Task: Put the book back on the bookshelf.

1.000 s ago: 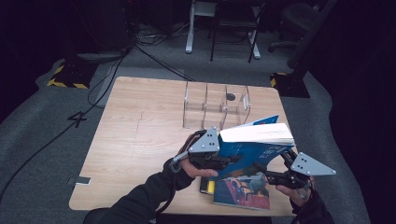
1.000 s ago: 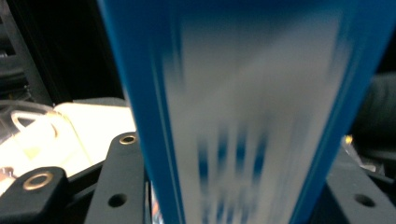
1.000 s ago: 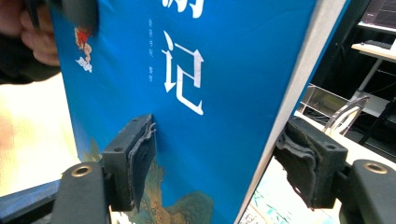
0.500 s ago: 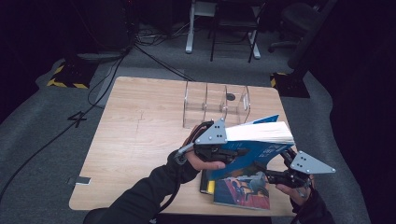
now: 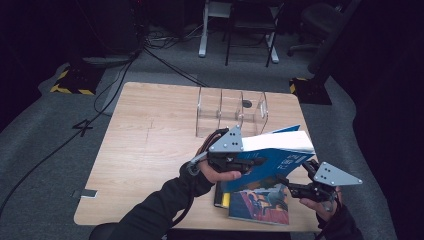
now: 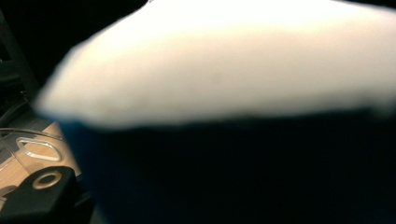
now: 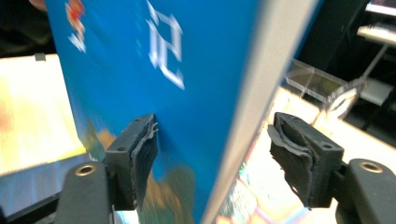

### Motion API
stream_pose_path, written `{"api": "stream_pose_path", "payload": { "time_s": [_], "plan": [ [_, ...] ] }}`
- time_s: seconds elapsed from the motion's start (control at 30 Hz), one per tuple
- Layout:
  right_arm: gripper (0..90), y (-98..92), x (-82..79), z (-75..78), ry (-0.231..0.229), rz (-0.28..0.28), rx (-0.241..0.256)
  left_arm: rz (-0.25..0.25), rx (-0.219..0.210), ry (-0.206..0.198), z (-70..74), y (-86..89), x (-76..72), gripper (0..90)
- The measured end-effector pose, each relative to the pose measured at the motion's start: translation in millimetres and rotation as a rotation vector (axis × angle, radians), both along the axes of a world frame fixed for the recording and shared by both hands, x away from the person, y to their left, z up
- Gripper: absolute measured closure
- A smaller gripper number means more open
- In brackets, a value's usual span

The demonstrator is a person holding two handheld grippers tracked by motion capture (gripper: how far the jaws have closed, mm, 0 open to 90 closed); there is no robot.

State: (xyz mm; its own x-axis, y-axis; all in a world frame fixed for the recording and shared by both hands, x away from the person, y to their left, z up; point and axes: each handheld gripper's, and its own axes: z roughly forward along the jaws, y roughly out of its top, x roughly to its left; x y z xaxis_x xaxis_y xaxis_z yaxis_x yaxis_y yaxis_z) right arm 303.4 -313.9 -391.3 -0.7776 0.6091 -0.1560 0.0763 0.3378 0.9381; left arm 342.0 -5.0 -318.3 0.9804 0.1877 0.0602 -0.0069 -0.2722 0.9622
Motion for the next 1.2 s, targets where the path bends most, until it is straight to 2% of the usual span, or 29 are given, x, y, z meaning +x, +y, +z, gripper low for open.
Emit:
{"api": "stream_pose_path", "payload": {
  "time_s": [0.03, 0.1, 0.17, 0.23, 0.27, 0.3, 0.4, 0.5, 0.6, 0.67, 0.87, 0.93, 0.97, 1.07, 1.2],
  "plan": [
    [29.6, -4.5, 0.6, -1.4, 0.028, -0.007, 0.001, 0.003, 0.000, 0.000, 0.1, -0.2, -0.1, 58.9],
    [28.0, -11.5, 2.8, -4.5, 0.060, -0.022, -0.050, 0.007, 0.000, 0.001, 0.0, -0.2, -0.6, 59.0],
    [27.6, -16.1, 3.2, -7.3, 0.057, -0.034, -0.066, 0.009, 0.000, 0.002, 0.1, -0.1, -0.8, 59.0],
    [28.2, -27.0, 4.3, -14.5, 0.076, -0.045, -0.089, 0.013, -0.001, 0.003, 0.3, -0.2, -1.3, 59.2],
    [29.3, -33.6, 5.0, -19.6, 0.089, -0.061, -0.090, 0.017, -0.001, 0.004, 0.4, -0.3, -1.3, 59.2],
    [31.0, -38.5, 4.9, -23.5, 0.083, -0.085, -0.098, 0.017, -0.001, 0.004, 0.5, -0.3, -1.3, 59.3],
    [30.6, -52.0, 9.5, -36.1, 0.128, -0.091, -0.075, 0.023, 0.014, -0.023, 2.0, -1.2, -2.8, 59.3],
    [31.0, -58.0, 19.6, -52.7, 0.173, -0.155, -0.083, 0.031, 0.017, -0.018, 2.7, -2.0, -1.7, 59.5],
    [31.1, -58.8, 27.1, -60.9, 0.199, -0.181, -0.088, 0.032, 0.021, -0.016, 4.1, -2.1, -1.2, 59.9],
    [31.1, -59.2, 30.5, -64.6, 0.222, -0.189, -0.070, 0.033, 0.039, -0.021, 7.8, -2.7, -1.0, 60.1],
    [31.1, -60.0, 32.4, -70.8, 0.245, -0.191, -0.072, 0.090, 0.078, -0.066, 23.2, 1.2, -5.8, 60.6],
    [31.1, -61.7, 33.3, -72.7, 0.253, -0.201, -0.073, 0.132, 0.081, -0.078, 28.8, 9.1, -5.6, 60.7],
    [31.1, -61.7, 33.3, -72.7, 0.253, -0.201, -0.073, 0.132, 0.081, -0.078, 28.8, 9.1, -5.6, 60.7],
    [31.1, -62.3, 34.3, -74.4, 0.263, -0.206, -0.072, 0.178, 0.091, -0.086, 35.0, 21.4, -2.7, 60.7],
    [31.1, -61.0, 35.0, -76.2, 0.272, -0.207, -0.078, 0.258, 0.089, -0.096, 41.2, 38.8, 1.4, 60.6]
  ]
}}
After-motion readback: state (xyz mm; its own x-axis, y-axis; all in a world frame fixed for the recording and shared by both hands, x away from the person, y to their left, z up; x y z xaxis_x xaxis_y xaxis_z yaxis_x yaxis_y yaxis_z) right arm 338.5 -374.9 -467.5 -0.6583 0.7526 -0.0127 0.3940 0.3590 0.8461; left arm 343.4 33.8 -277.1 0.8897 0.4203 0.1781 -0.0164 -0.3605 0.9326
